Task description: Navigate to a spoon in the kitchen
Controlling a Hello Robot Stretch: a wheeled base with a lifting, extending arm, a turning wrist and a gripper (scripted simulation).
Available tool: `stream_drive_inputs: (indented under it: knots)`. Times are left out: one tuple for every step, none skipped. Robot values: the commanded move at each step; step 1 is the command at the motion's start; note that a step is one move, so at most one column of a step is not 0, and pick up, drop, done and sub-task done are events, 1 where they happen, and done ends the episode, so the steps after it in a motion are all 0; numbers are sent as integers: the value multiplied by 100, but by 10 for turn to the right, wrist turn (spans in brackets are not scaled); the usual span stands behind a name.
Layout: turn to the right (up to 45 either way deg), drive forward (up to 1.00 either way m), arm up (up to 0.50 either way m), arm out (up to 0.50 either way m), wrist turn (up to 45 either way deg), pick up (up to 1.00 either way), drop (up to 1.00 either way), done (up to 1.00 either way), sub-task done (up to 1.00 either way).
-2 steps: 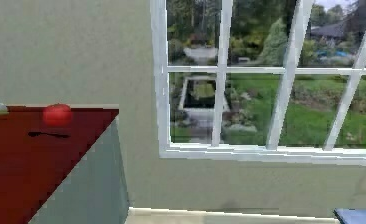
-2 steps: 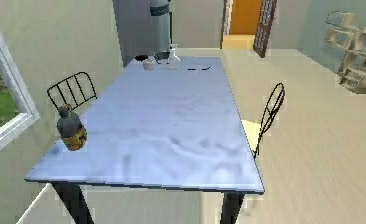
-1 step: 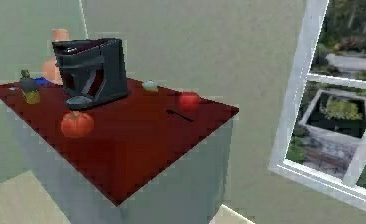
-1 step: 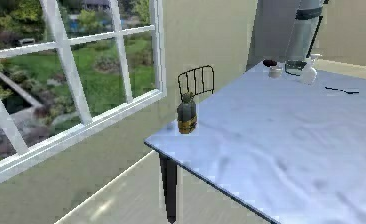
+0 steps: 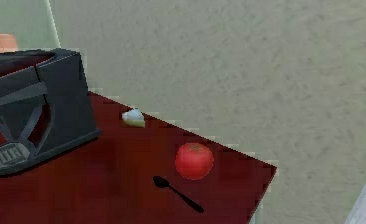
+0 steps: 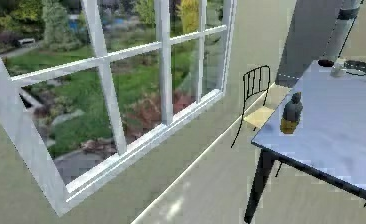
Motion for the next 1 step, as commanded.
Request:
stream_drive_inputs:
  knots:
    - [0,0,0,0,0,0,0,100,0]
